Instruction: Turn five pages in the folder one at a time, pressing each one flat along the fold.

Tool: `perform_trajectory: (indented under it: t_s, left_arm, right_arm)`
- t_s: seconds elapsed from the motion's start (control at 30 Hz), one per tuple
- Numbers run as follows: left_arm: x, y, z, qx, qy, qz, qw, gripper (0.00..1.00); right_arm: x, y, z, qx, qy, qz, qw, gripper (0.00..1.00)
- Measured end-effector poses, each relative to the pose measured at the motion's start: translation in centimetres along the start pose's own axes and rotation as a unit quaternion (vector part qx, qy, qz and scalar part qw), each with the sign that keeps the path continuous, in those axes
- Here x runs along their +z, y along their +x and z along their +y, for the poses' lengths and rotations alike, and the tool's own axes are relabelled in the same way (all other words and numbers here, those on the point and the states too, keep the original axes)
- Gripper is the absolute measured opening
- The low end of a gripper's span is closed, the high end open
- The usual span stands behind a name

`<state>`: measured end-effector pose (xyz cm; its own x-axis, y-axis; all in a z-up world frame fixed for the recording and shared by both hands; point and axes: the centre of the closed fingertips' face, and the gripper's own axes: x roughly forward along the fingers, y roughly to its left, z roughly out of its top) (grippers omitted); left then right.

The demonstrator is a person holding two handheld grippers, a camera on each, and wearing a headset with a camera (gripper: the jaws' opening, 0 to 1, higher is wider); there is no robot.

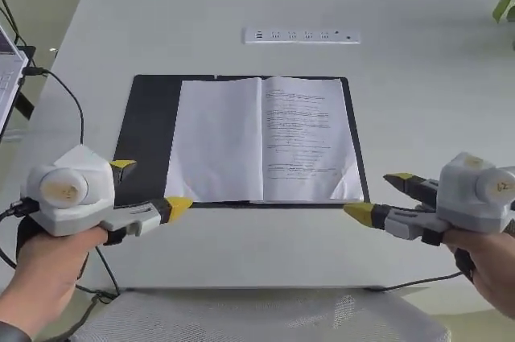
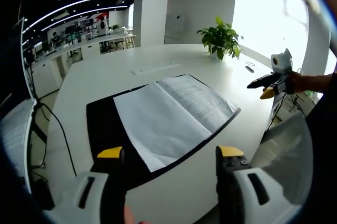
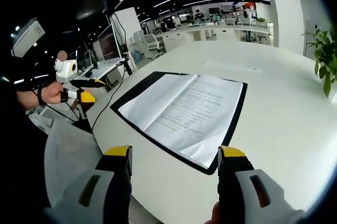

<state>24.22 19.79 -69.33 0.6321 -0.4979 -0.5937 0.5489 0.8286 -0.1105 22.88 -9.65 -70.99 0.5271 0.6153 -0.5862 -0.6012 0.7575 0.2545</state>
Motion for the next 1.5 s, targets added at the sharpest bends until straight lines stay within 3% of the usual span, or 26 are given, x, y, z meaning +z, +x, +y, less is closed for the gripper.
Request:
perform_trajectory:
  t_s: [0.33, 0.63, 1.0, 1.3, 1.43, 1.5]
  left_arm:
    - [0.7, 0.8, -0.4, -0.006, 0.002, 0.001, 1.0, 0.69]
    - [1.8, 2.7, -2.2, -0.032, 0.018, 0.005, 0.9993, 0.7]
    - [3.2, 5.6, -6.2, -0.087, 0.042, 0.008, 0.9953, 0.68]
    - [3.6, 8.0, -10.0, -0.141, 0.073, 0.016, 0.9872, 0.65]
    - [4.5, 9.4, -12.0, -0.165, 0.082, 0.001, 0.9828, 0.66]
    - [4.8, 10.2, -12.9, -0.175, 0.086, 0.003, 0.9808, 0.67]
  right_arm:
    - [-0.1, -0.3, -0.1, -0.008, 0.008, -0.005, 0.9999, 0.64]
    - [-0.4, -0.6, -0.6, -0.015, 0.027, -0.015, 0.9994, 0.64]
    - [-0.7, -1.4, -1.2, -0.026, 0.049, -0.027, 0.9981, 0.62]
    - [-1.0, -1.4, -0.8, -0.025, 0.063, -0.032, 0.9972, 0.61]
    - [-1.3, -1.5, -0.8, -0.025, 0.066, -0.033, 0.9969, 0.61]
    - [-1.4, -1.7, -1.2, -0.025, 0.071, -0.036, 0.9965, 0.61]
